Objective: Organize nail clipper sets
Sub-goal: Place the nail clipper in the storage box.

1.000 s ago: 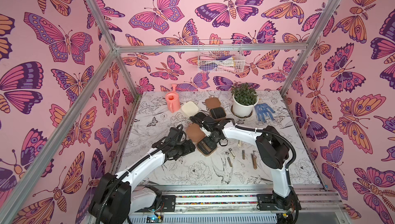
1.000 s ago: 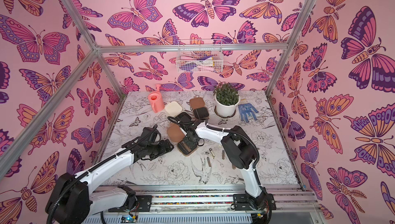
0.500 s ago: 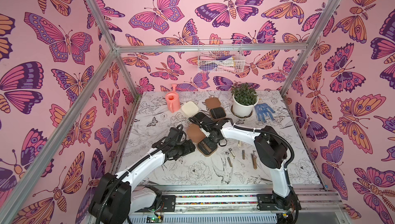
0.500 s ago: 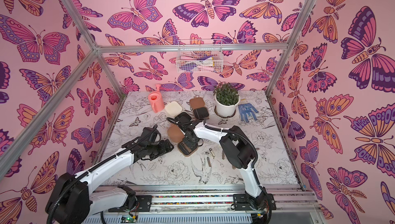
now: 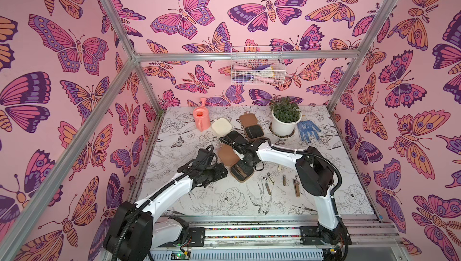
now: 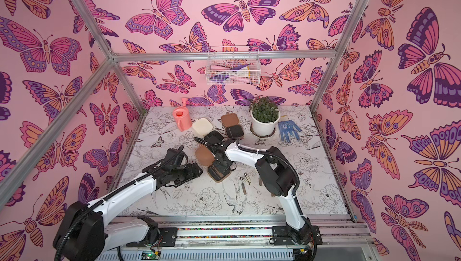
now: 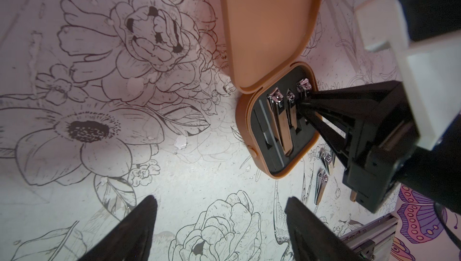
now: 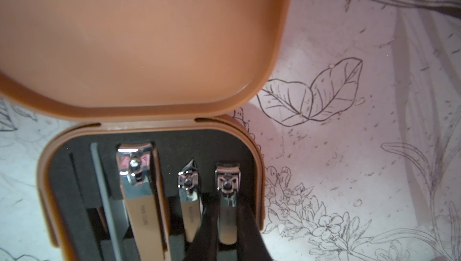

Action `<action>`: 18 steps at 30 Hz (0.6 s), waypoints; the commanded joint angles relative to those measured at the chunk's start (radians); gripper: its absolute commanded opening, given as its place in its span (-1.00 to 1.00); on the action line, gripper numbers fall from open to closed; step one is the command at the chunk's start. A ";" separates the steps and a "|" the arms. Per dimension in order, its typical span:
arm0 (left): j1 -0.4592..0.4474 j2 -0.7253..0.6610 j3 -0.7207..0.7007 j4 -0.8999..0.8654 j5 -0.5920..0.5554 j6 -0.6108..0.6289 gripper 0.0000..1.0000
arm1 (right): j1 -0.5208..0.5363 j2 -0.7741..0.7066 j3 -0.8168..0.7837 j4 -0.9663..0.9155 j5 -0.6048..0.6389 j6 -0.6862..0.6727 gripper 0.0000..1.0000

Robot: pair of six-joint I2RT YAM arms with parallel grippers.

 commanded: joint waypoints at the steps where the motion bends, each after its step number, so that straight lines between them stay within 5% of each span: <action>1: -0.006 -0.002 -0.016 -0.017 -0.016 -0.005 0.66 | 0.007 0.140 -0.072 -0.026 -0.035 0.022 -0.94; 18: -0.007 -0.004 -0.012 -0.017 -0.013 -0.005 0.66 | 0.008 0.090 -0.020 -0.060 -0.010 0.014 -0.71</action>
